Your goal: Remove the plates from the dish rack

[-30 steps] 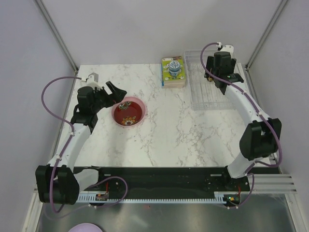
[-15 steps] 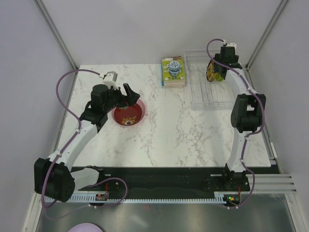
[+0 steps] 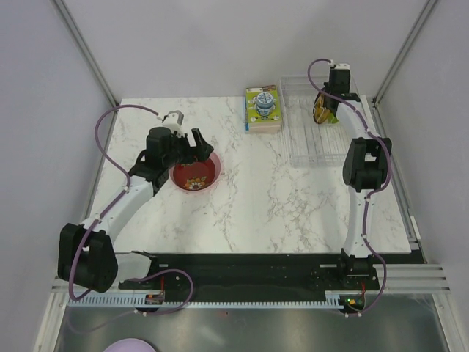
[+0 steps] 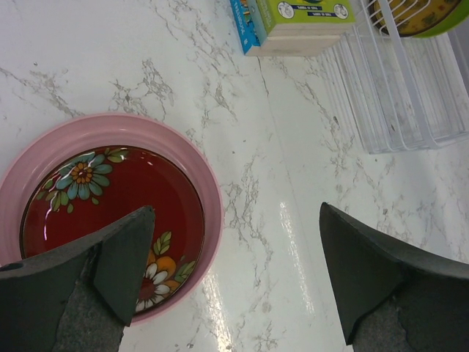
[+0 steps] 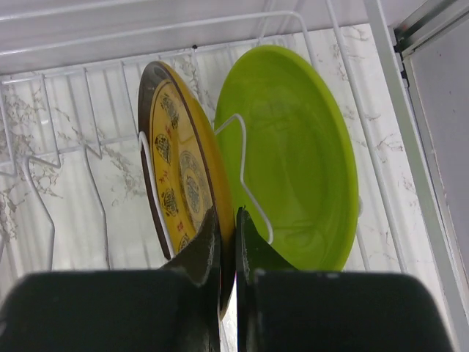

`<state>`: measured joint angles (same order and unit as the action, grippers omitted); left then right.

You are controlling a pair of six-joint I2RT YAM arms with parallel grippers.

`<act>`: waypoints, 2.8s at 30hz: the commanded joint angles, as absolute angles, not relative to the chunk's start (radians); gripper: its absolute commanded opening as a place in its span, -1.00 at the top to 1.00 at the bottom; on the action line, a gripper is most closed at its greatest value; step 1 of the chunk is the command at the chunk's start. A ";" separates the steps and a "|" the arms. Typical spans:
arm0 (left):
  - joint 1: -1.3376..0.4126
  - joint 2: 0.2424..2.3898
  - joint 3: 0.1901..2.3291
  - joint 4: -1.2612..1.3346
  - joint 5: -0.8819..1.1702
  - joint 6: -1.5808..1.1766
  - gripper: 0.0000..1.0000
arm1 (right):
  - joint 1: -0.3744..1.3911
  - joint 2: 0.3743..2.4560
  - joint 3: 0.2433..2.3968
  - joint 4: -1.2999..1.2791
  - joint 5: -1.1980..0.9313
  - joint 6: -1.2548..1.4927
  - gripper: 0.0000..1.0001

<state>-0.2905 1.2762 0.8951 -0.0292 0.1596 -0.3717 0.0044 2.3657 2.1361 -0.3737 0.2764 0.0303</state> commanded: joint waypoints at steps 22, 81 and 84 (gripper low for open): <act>-0.301 1.267 0.946 -0.054 0.066 -0.327 -1.00 | 0.163 1.975 1.991 -0.284 0.864 -0.174 1.00; -0.270 1.204 0.696 0.152 0.084 -0.552 0.96 | 0.506 1.413 0.954 0.172 -0.269 0.758 -0.61; -0.207 1.195 0.686 0.117 0.061 -0.554 0.95 | 0.470 1.371 0.953 0.103 -0.229 0.709 -0.63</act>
